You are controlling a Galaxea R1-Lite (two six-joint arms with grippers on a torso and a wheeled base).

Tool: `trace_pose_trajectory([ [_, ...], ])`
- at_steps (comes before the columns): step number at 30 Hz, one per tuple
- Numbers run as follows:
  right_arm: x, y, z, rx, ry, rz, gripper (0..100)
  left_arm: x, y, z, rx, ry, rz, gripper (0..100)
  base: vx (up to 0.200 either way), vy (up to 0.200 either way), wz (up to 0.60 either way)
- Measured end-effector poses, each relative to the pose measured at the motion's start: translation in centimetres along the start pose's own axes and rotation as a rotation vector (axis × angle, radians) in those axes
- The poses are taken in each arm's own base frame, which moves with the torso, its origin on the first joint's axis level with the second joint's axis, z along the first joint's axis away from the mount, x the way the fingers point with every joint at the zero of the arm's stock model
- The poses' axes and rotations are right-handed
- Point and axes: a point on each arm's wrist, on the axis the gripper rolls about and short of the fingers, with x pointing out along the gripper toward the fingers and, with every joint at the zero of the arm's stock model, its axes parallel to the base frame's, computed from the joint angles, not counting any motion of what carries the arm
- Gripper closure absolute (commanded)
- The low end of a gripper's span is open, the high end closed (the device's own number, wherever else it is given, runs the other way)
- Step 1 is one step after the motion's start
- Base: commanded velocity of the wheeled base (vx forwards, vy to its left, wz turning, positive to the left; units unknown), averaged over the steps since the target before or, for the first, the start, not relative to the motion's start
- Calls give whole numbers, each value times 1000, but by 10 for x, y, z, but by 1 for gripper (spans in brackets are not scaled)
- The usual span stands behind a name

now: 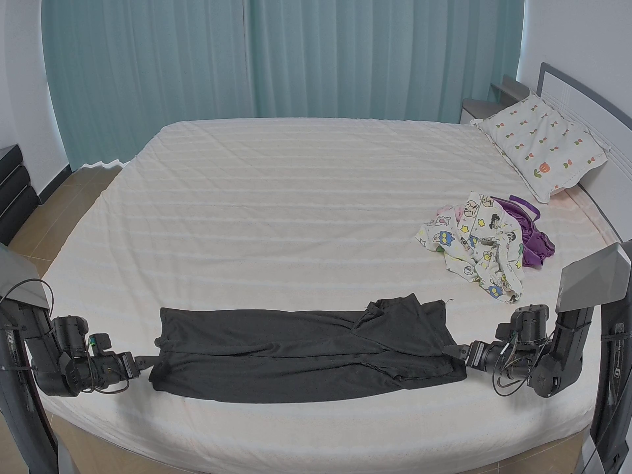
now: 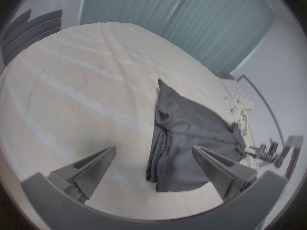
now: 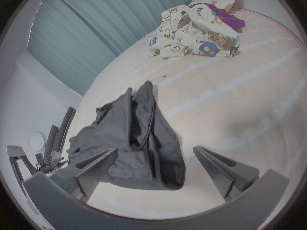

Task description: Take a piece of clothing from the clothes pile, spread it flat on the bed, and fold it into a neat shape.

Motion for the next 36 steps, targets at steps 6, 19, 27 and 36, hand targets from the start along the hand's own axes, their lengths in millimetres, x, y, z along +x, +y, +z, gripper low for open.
trace_pose_trajectory([
  [6, -4, 6, 18, 55, -72, 28, 0, 1, -8, 27, -173, -80, -16, 0, 0, 0, 0],
  [19, 35, 37, 61, 35, -123, 96, 0, 47, -44, 84, -192, -135, 40, 0, 0, 0, 0],
  [27, 67, 43, 69, 33, -73, 86, 0, 72, -42, 90, -195, -135, 69, 0, 0, 0, 0],
  [36, 75, 43, 70, 18, -81, 89, 0, 84, -48, 79, -187, -95, 62, 0, 0, 0, 0],
])
